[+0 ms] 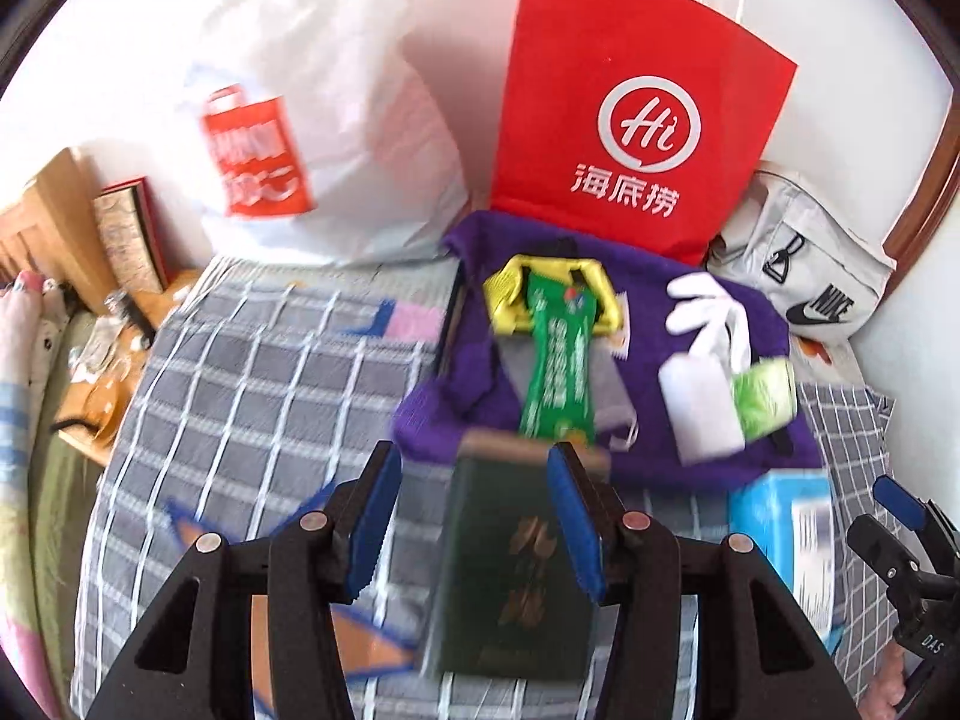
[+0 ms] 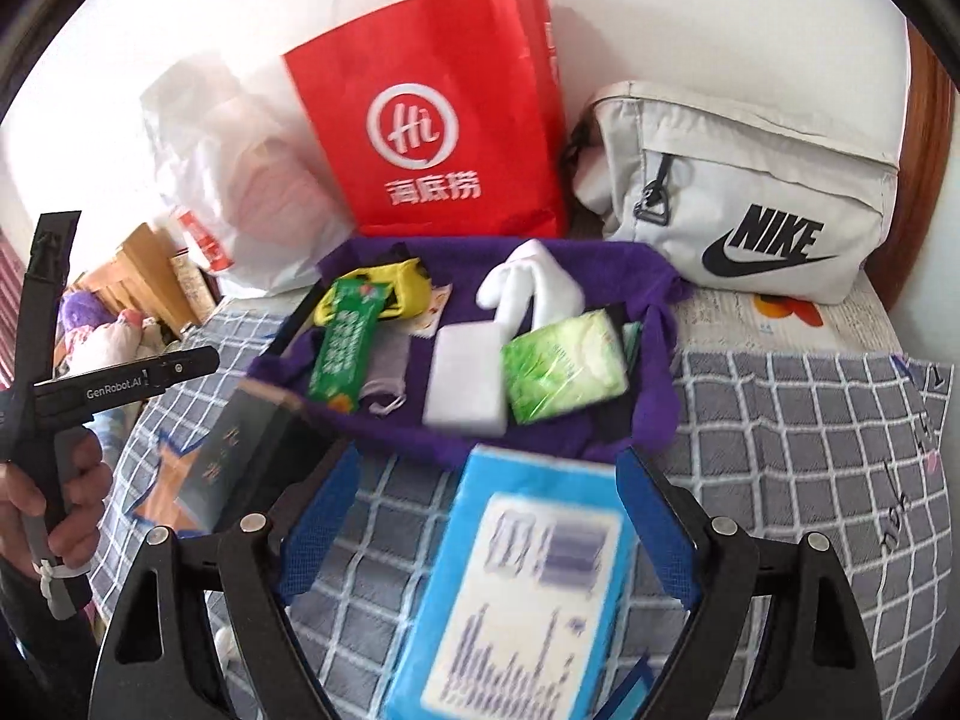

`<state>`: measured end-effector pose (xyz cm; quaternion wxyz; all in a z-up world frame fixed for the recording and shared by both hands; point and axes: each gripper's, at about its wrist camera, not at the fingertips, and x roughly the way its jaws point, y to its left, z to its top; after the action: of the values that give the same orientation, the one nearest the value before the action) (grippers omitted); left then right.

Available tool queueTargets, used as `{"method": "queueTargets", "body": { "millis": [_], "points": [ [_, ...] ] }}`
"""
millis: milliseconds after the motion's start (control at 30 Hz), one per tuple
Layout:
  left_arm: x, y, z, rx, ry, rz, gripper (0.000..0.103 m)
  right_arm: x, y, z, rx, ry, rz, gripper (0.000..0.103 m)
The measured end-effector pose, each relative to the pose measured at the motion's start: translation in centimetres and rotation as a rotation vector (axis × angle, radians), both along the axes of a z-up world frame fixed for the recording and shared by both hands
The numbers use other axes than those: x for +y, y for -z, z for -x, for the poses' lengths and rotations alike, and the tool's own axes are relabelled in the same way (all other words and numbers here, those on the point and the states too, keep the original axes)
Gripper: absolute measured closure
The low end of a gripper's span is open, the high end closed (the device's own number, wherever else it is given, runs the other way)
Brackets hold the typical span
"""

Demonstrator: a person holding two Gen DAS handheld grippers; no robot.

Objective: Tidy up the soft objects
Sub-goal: 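Move both tools back toward the white crumpled cloth on the bed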

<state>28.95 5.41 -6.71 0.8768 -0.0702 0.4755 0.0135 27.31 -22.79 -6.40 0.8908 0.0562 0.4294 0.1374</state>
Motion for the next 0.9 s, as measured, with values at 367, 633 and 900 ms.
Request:
{"method": "queueTargets", "body": {
  "millis": [367,633,900],
  "points": [
    [1.6,1.4,7.8,0.003,-0.023,0.031,0.054,5.7,0.7,9.1,-0.012,-0.138,0.045,0.052],
    [2.8,3.0,10.9,0.019,-0.024,0.042,0.054,9.3,5.1,13.0,0.084,-0.215,0.022,0.077],
    [3.7,3.7,12.7,0.019,-0.011,0.010,0.054,12.7,7.9,14.3,0.101,-0.244,0.106,0.077]
  ]
}}
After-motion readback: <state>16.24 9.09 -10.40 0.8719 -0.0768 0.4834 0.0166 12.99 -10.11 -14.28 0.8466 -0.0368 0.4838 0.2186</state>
